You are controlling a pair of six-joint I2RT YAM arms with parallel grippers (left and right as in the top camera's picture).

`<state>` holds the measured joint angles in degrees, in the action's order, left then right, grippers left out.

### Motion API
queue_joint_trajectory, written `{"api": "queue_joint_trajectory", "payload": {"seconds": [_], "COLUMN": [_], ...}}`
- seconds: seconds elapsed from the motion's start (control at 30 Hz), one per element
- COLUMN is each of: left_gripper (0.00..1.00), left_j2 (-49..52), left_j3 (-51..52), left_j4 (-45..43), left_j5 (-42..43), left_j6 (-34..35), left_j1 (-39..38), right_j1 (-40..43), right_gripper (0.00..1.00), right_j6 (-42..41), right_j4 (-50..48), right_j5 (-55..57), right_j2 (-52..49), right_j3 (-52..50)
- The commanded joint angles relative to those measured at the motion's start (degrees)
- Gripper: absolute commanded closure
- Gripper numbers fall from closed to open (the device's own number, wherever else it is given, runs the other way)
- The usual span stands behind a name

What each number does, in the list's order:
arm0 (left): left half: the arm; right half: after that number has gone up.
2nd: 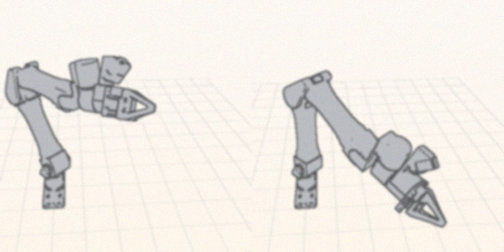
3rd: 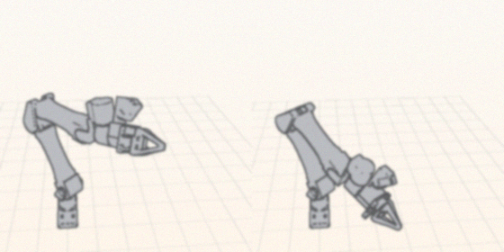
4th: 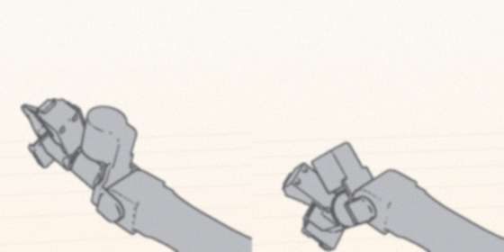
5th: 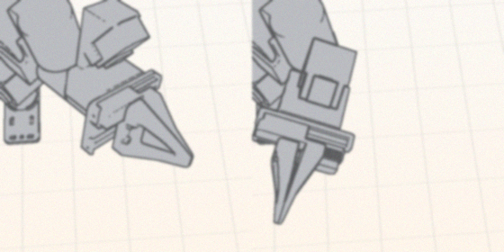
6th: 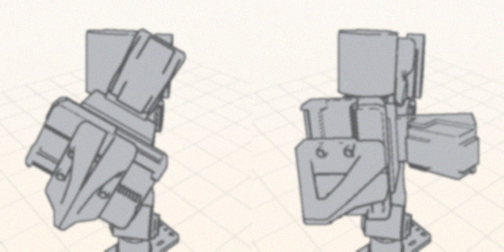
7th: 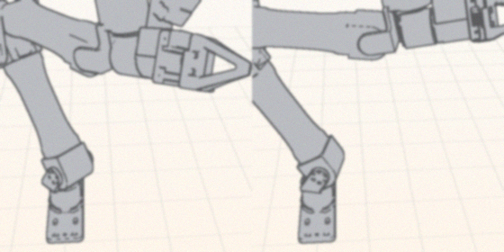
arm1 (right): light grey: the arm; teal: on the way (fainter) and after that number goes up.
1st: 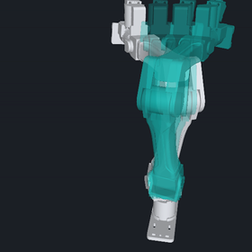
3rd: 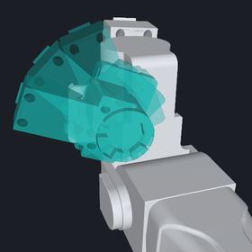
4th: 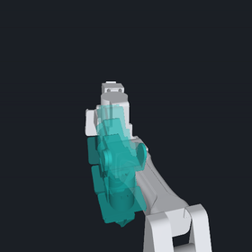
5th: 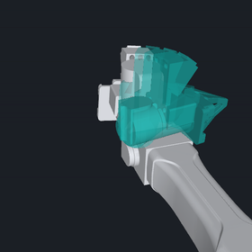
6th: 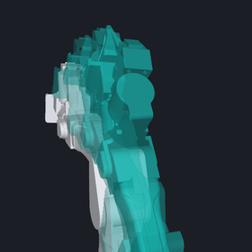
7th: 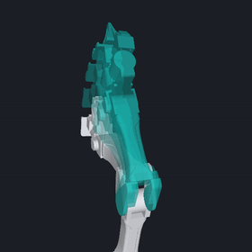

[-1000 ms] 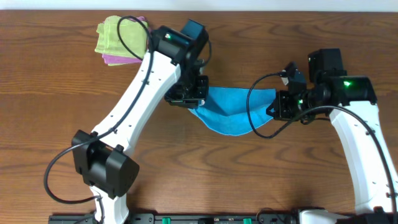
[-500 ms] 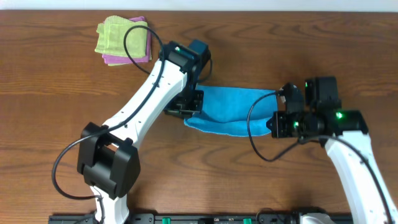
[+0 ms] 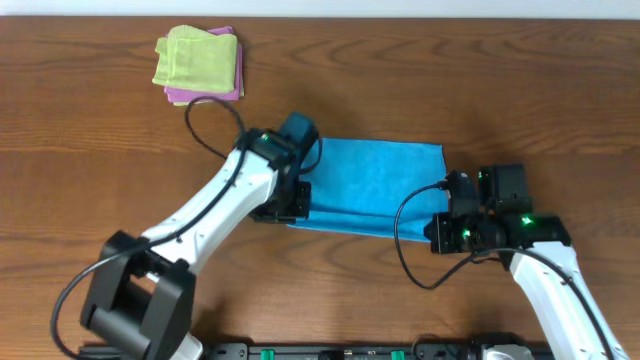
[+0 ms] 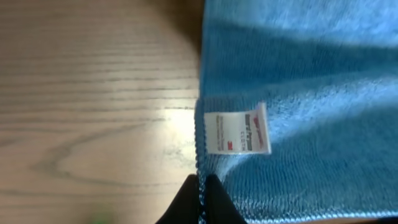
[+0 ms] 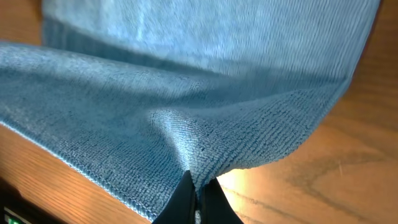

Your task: Fold the cloth

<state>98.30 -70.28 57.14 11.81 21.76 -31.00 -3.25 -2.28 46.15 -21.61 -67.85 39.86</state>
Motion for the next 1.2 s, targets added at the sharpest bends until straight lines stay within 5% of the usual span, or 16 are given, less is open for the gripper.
{"api": "queue_joint_trajectory", "payload": {"seconds": [0.0, 0.27, 0.7, 0.83, 0.87, 0.9, 0.93, 0.97, 1.0, 1.07, 1.17], "left_gripper": [0.94, 0.94, 0.94, 0.94, 0.94, 0.87, 0.72, 0.39, 0.18, 0.02, 0.05], "left_j2": [-0.07, -0.07, -0.07, -0.07, -0.07, -0.07, -0.07, -0.07, -0.07, -0.07, -0.07], "left_j3": [4.13, 8.15, 8.28, 8.28, 8.28, 8.28, 8.28, 8.28, 8.28, 8.28, 8.28], "left_j4": [-2.89, -8.98, -6.25, -6.84, -6.95, -7.04, -7.08, -7.26, -7.30, -7.37, -7.30], "left_j5": [3.58, 4.42, 1.53, 1.49, 1.49, 1.49, 1.49, 1.53, 1.53, 1.57, 1.77], "left_j6": [2.80, 8.48, 7.69, 7.65, 7.63, 7.63, 7.63, 7.65, 7.65, 7.69, 7.96], "left_j1": [-1.27, -9.57, -10.27, -10.27, -10.27, -10.27, -10.27, -10.27, -10.27, -10.27, -10.27], "right_j1": [-0.44, -0.44, -0.44, -0.44, -0.44, -0.44, -0.44, -0.44, -0.44, -0.44, -0.44], "right_gripper": [0.98, 0.98, 0.97, 0.77, 0.54, 0.06, 0.01, 0.01, 0.01, 0.01, 0.01], "right_j6": [0.85, -0.26, -3.32, -3.76, -3.89, -3.89, -3.89, -3.89, -3.91, -4.13, -5.11], "right_j4": [-0.07, -0.09, -0.52, -0.35, -0.35, -0.35, -0.35, -0.35, -0.35, -0.35, -0.35], "right_j5": [1.92, 4.04, 7.23, 8.31, 8.35, 8.35, 8.35, 8.33, 8.33, 8.33, 8.33], "right_j2": [0.83, 4.39, 9.70, 9.70, 9.70, 9.70, 9.70, 9.70, 9.73, 9.73, 9.73], "right_j3": [-1.79, -7.21, -10.84, -10.86, -10.86, -10.86, -10.86, -10.86, -10.86, -10.86, -10.86]}}
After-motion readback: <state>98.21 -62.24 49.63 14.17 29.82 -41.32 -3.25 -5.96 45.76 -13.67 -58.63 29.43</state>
